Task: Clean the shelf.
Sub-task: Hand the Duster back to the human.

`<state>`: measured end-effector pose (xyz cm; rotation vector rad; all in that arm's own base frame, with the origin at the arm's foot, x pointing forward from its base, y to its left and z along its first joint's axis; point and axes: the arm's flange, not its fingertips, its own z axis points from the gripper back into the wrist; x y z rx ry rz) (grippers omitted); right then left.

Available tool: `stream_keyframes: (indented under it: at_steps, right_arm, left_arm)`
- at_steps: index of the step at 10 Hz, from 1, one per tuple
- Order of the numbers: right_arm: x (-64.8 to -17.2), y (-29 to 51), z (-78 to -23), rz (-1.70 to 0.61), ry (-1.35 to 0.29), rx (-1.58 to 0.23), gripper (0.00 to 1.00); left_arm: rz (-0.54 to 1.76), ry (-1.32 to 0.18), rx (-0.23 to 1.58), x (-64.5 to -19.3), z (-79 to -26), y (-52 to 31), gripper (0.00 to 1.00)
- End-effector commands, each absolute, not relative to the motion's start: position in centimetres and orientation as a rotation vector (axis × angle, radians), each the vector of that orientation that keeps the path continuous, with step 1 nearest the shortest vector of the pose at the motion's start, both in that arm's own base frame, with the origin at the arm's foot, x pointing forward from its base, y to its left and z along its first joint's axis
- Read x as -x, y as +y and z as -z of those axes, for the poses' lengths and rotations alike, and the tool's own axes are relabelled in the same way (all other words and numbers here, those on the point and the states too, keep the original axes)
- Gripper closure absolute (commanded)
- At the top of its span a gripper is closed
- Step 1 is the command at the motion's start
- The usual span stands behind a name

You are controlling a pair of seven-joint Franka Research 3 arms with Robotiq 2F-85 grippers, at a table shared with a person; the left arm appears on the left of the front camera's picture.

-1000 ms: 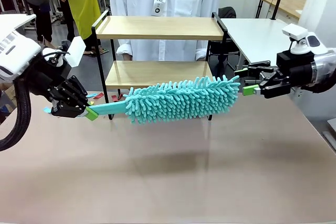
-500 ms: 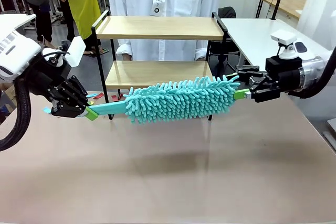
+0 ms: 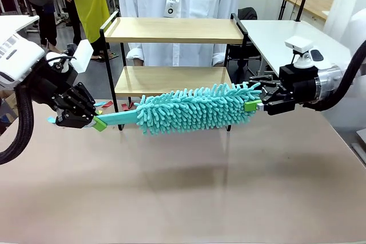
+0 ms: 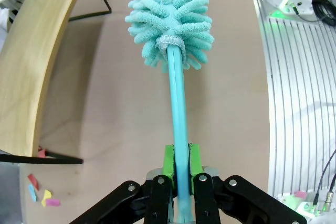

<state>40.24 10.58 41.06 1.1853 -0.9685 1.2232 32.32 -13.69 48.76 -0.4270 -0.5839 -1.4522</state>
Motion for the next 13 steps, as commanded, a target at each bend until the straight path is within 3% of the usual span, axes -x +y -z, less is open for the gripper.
stream_keyframes:
  at_steps: [1,5,6,7,8,9,10,13]
  right_arm:
    - [-40.62,12.15,-40.16,-1.23,-0.99,-1.21,0.0]
    - [-41.04,13.07,-39.6,-1.23,-0.984,-1.237,0.0]
    - [-41.12,13.08,-39.61,-1.242,-0.984,-1.235,0.6]
    - [-41.3,13.07,-39.6,-1.235,-0.97,-1.281,0.6]
    - [-41.28,13.01,-39.64,-1.24,-0.979,-1.278,1.0]
    - [-41.41,12.87,-39.69,-1.226,-0.981,-1.323,0.64]
    - [-41.43,12.8,-39.68,-1.223,-0.978,-1.333,1.0]
    - [-41.33,12.63,-39.58,-1.233,-0.968,-1.358,1.0]
  left_arm:
    - [1.431,-0.596,0.451,-32.11,-49.17,-13.88,0.87]
    - [1.431,-0.596,0.451,-32.11,-49.17,-13.88,0.87]
    - [1.431,-0.596,0.451,-32.11,-49.17,-13.88,0.87]
    - [1.431,-0.596,0.451,-32.11,-49.17,-13.88,0.87]
    - [1.431,-0.596,0.451,-32.11,-49.17,-13.88,0.87]
    - [1.431,-0.596,0.451,-32.11,-49.17,-13.88,0.87]
    - [1.431,-0.596,0.451,-32.11,-49.17,-13.88,0.87]
    - [1.431,-0.596,0.451,-32.11,-49.17,-13.88,0.87]
